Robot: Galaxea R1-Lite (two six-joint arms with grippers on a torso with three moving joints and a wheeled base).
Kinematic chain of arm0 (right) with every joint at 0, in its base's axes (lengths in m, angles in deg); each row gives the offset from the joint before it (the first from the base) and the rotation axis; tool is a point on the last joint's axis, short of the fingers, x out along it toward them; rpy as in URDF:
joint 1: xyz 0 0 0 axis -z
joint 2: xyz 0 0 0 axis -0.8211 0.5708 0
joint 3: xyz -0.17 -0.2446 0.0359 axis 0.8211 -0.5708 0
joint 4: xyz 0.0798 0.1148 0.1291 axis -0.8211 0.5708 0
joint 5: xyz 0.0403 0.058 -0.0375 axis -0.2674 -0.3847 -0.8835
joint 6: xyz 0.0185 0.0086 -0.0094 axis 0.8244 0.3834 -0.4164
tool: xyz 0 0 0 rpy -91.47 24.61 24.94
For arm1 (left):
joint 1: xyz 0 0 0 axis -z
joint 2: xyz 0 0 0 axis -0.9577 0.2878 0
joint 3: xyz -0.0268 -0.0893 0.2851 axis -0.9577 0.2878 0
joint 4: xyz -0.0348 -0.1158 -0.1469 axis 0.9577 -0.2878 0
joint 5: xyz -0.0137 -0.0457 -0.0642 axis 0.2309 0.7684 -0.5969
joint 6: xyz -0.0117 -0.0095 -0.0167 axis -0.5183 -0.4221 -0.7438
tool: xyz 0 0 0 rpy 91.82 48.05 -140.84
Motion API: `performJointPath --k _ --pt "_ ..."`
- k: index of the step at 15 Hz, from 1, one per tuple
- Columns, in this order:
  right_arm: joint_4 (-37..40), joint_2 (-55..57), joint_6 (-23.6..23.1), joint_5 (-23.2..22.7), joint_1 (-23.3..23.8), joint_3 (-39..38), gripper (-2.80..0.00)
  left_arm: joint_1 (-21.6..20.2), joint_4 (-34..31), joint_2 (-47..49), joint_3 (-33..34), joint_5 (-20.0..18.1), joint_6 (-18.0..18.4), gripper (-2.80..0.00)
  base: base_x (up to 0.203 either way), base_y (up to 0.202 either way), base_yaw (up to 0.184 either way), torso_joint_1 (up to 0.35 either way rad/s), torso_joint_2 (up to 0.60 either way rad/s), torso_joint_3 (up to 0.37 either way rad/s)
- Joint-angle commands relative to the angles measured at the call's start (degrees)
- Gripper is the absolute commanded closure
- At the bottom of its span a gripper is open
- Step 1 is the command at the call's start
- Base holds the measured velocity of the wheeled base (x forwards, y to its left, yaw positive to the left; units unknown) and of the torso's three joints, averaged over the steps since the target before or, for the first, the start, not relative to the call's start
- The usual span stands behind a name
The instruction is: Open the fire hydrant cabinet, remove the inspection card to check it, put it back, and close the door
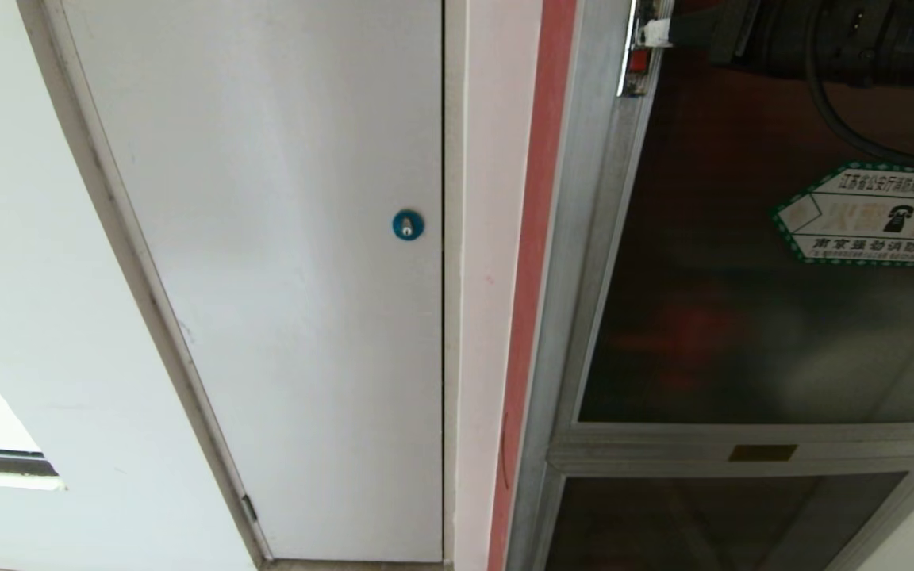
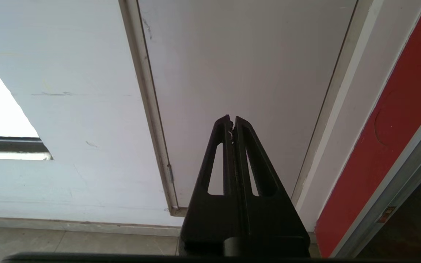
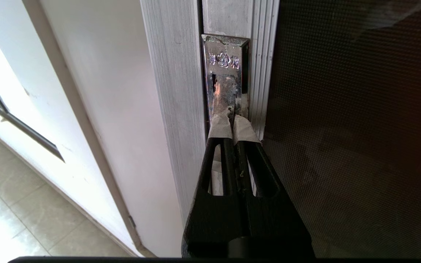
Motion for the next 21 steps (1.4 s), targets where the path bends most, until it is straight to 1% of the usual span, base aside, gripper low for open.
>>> performJointPath --k 1,6,12,14,19,21 --pt "0.24 0.48 0.02 0.02 -0.19 -0.04 0.0 -0.02 0.05 -0.01 0.35 0.0 -0.02 0.0 0.0 0.0 0.0 0.0 0.0 0.0" --pt "0.6 1.45 -0.15 2.04 -1.07 0.66 0.0 -0.02 0.05 -0.01 0.35 0.0 -0.02 0.0 0.0 0.0 0.0 0.0 0.0 0.0" --pt "2.79 2.2 -0.96 7.48 -2.86 1.45 0.0 -0.02 0.05 0.03 0.35 0.07 -0.02 0.0 0.0 0.0 0.0 0.0 0.0 0.0" --pt "2.79 2.24 -1.39 8.4 -3.45 1.57 0.0 -0.02 0.05 0.02 0.35 0.04 -0.02 0.0 0.0 0.0 0.0 0.0 0.0 0.0" --pt "2.37 2.67 -2.61 12.57 -5.23 2.1 0.0 -0.02 0.05 0.01 0.35 0.07 -0.02 0.0 0.0 0.0 0.0 0.0 0.0 0.0" --pt "2.08 2.68 -2.61 12.94 -5.29 2.15 0.0 -0.02 0.05 0.0 0.35 0.07 -0.02 0.0 0.0 0.0 0.0 0.0 0.0 0.0"
